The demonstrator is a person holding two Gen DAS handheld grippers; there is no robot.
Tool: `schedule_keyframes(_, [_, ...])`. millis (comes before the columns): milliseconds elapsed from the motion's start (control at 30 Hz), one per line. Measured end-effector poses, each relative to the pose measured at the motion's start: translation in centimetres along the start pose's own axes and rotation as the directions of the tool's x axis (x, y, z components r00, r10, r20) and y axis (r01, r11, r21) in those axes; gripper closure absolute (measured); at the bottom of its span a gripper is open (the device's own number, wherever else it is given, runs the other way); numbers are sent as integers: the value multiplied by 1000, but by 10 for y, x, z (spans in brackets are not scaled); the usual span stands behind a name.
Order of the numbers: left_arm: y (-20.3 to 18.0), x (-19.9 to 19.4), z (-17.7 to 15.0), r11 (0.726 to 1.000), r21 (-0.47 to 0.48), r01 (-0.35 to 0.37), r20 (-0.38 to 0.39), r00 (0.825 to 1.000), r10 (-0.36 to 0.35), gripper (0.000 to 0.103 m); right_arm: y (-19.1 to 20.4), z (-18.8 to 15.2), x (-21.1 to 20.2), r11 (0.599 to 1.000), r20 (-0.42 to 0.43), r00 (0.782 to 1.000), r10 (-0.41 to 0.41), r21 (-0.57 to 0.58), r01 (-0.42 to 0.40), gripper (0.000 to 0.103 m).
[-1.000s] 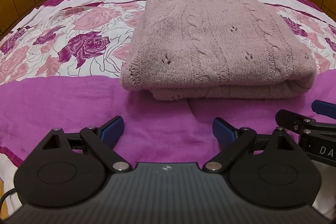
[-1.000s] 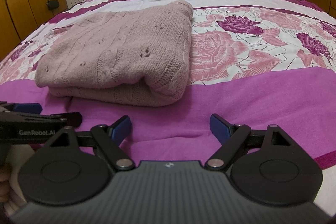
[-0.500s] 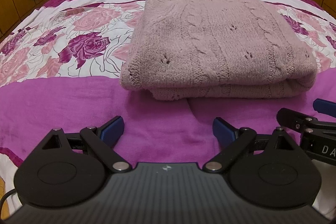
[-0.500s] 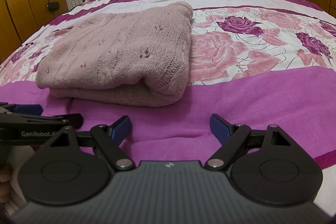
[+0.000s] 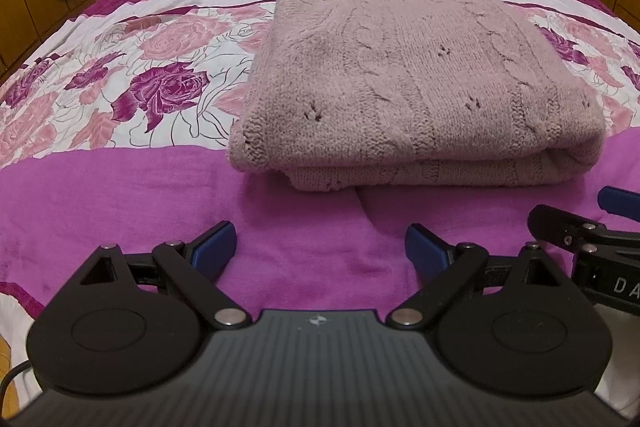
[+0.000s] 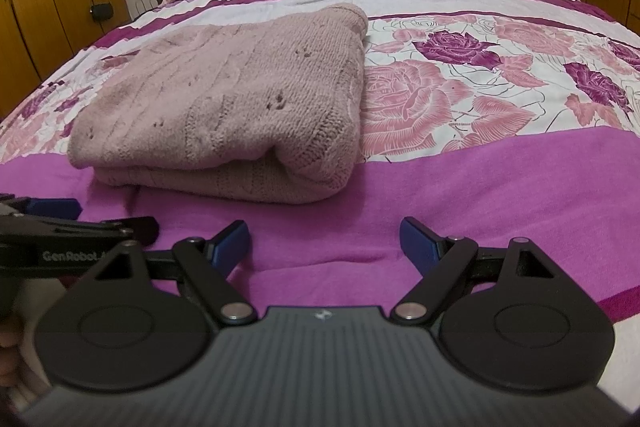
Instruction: Fold small clothes
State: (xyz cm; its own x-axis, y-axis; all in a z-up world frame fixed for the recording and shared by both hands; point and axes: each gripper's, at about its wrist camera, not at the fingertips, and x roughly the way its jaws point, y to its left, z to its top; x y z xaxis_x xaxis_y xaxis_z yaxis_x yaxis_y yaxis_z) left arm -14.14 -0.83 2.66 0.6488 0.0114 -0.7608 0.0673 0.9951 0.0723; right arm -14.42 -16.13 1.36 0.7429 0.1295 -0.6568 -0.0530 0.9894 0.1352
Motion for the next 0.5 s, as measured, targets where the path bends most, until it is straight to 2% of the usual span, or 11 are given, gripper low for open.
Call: schedule_keyframes(500, [-1, 0, 0, 1000, 2, -4, 1, 1000, 4, 7, -1, 0, 0, 1000, 3, 1000, 2, 2, -2, 19])
